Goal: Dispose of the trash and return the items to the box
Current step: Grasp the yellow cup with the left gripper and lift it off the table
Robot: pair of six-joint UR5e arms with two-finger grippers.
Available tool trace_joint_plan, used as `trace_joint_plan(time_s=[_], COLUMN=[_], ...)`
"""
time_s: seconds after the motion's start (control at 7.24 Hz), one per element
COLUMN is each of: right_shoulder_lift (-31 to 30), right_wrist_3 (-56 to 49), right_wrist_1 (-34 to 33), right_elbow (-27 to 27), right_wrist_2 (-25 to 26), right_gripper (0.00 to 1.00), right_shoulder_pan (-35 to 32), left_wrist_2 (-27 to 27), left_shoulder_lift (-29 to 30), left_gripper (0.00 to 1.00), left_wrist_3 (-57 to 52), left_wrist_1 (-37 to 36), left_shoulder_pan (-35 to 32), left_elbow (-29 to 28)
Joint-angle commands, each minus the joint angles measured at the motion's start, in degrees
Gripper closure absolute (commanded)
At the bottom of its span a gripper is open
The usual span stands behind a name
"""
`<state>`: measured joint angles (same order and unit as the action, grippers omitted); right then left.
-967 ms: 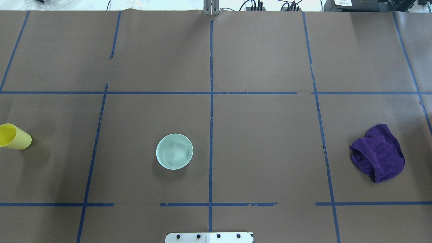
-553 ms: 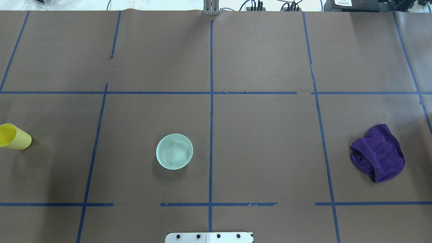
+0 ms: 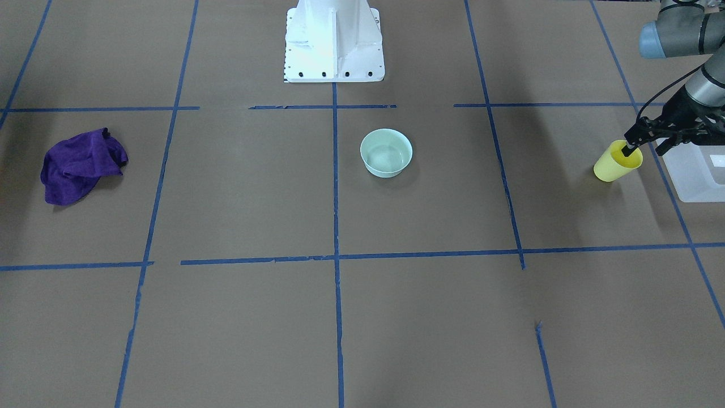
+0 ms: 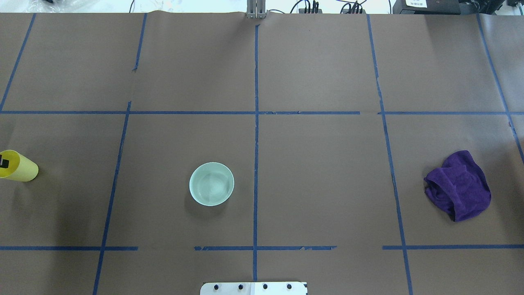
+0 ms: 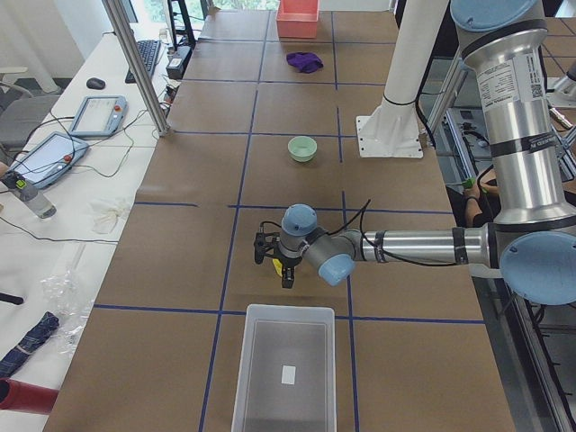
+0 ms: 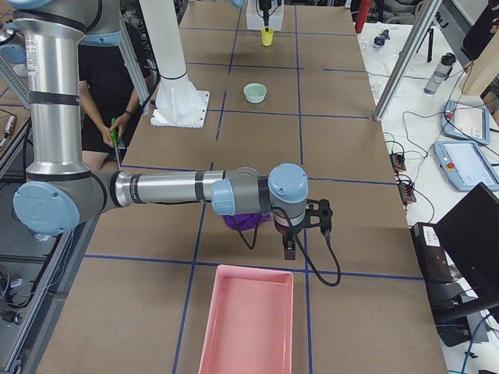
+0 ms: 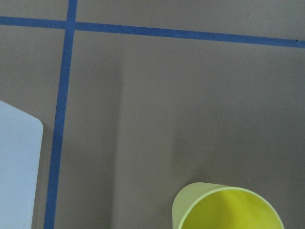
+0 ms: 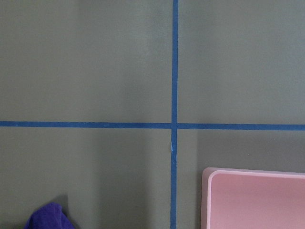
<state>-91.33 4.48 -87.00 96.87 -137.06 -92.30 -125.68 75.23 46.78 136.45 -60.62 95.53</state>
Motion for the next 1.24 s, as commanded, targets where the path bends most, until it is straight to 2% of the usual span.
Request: trace_joint_plan(time_s=[0.0,0.14,0.28,0.41,0.55,0.97,1.11], right_shoulder_lift=[-0.1,0.0,0.0,0.0,0.1,-0.2,-0.2], right_wrist_3=[-0.1,-0.1,-0.1,-0.1,-0.1,0.2,1.6], right_wrist_1=[0.1,0.0,0.0,0.0,0.0,-0.1,-0.1], right_elbow=[0.1,0.2,0.2,0.2,0.2,0.2,0.1], right_wrist_2=[0.0,0.0,-0.1,-0.1,-0.1,-0.7,-1.3], right_gripper=[0.0,0.0,0.0,0.0,0.0,0.0,0.0], right_shoulder_pan=[0.0,0.0,0.1,0.1,0.1,0.1,0.1], left_wrist_2=[1.0,2.0,2.1,2.1,2.1,0.8,-2.6], left_shoulder_lift=[0.0,0.0,0.3,0.4,0.5,-0.2,0.2], left_gripper=[0.18,0.38,0.7,0.92,1.0,1.0,1.0], left_wrist_3=[0.0,0.0,0.0,-0.4,-0.6,-1.6,-5.0], left_wrist_1=[0.1,0.1,0.1,0.1,0.1,-0.3,-0.8], left_shoulder_pan=[2.3,2.9,2.9,2.9,2.8,2.0,1.0], left_elbow=[-0.1,-0.3,-0.5,-0.9,-1.0,1.7,1.9])
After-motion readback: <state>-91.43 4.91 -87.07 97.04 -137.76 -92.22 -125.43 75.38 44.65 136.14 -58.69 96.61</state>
